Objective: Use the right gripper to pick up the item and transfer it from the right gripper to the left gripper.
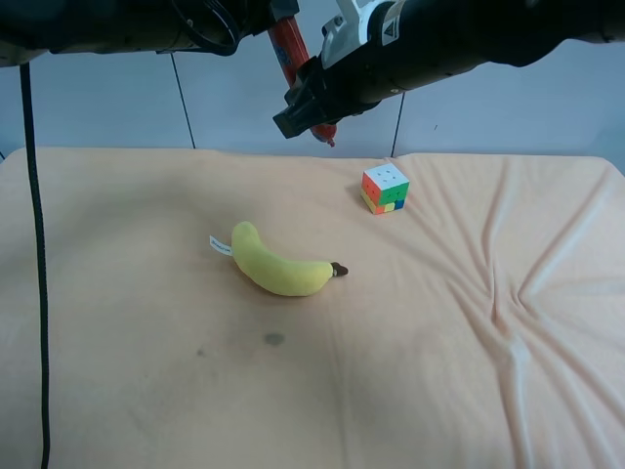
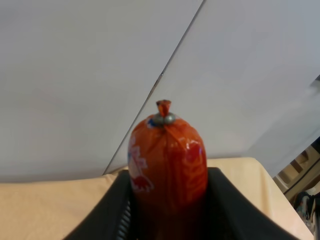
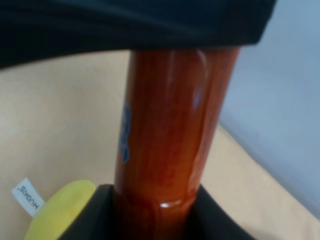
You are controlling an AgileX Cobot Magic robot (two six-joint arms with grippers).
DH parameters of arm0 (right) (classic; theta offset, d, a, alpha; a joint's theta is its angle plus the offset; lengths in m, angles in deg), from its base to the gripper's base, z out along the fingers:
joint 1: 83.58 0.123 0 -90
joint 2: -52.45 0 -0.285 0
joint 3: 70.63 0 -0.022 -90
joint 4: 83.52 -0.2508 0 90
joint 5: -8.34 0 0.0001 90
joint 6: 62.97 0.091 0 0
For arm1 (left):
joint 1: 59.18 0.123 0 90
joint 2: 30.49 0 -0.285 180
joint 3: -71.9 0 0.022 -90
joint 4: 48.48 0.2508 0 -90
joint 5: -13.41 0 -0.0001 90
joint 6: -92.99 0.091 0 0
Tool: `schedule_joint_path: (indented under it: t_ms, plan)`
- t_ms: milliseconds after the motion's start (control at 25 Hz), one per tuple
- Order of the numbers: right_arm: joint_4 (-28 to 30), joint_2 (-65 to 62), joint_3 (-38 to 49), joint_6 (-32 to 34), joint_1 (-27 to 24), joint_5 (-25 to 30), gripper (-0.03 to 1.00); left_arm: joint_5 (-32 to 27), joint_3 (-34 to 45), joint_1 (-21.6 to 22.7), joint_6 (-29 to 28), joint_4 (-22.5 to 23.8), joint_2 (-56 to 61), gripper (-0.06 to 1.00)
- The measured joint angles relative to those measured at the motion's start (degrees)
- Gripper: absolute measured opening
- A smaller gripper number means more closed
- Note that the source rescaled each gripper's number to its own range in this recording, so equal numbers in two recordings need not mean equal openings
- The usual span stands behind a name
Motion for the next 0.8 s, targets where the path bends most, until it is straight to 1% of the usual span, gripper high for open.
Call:
schedule_joint_path:
  t_ms: [240, 800]
  plan:
    - [0.0, 0.0, 0.0, 1.23, 0.0, -0.73, 0.0, 0.43, -0.01, 0.0, 0.11, 0.18, 0.0, 0.0]
    - [-4.15, 0.0, 0.0, 1.39, 0.0, -0.91, 0.0, 0.43, -0.07, 0.0, 0.29, 0.61, 0.0, 0.0]
